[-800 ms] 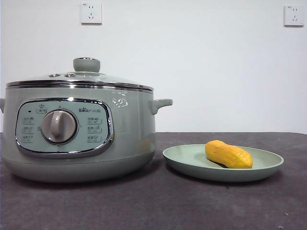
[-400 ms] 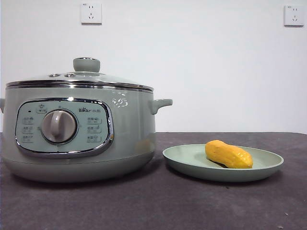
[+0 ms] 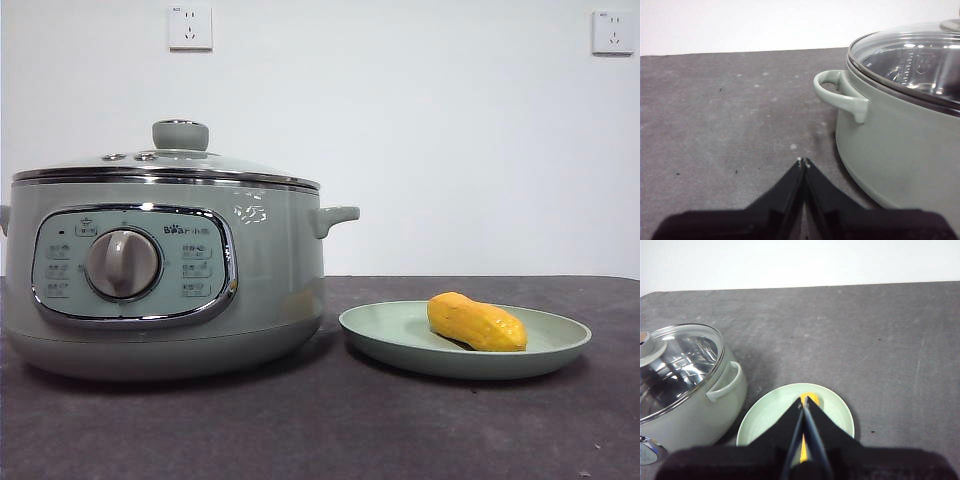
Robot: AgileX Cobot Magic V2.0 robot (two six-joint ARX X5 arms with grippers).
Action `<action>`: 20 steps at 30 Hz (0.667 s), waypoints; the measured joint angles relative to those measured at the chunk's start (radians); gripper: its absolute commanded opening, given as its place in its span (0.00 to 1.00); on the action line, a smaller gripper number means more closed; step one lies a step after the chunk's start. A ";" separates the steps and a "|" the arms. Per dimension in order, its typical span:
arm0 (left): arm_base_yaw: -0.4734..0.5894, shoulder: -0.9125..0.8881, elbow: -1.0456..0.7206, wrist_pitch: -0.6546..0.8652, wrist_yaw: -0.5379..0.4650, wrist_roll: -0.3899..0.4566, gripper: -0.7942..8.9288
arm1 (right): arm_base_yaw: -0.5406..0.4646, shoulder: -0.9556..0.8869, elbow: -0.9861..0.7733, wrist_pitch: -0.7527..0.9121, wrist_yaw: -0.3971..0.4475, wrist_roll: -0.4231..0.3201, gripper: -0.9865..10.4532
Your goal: Take the corn out from the steamer,put the corn on the plate,close the lid
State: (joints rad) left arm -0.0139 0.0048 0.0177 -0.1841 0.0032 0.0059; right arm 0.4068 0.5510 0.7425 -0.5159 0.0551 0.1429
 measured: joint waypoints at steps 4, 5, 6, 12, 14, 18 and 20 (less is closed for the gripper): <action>0.000 0.000 0.000 0.000 0.000 0.000 0.08 | 0.000 0.000 0.000 0.000 0.027 -0.067 0.09; 0.000 0.000 0.000 0.000 0.000 0.000 0.08 | -0.004 0.000 0.000 0.000 0.027 -0.099 0.09; 0.000 0.000 0.000 0.000 0.000 0.000 0.08 | -0.015 -0.001 -0.001 0.002 0.025 -0.131 0.09; 0.000 0.000 0.000 0.000 0.000 0.000 0.08 | -0.203 -0.090 -0.076 0.047 -0.075 -0.283 0.09; 0.000 0.000 0.000 0.000 0.000 0.000 0.08 | -0.266 -0.147 -0.137 0.095 -0.108 -0.295 0.09; 0.000 0.000 0.000 0.000 0.000 0.000 0.08 | -0.327 -0.277 -0.300 0.216 -0.106 -0.301 0.09; 0.000 0.000 0.000 0.000 0.000 0.000 0.08 | -0.328 -0.336 -0.387 0.258 -0.105 -0.296 0.09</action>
State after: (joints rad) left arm -0.0139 0.0048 0.0177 -0.1841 0.0029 0.0055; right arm 0.0792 0.2146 0.3553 -0.2581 -0.0494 -0.1528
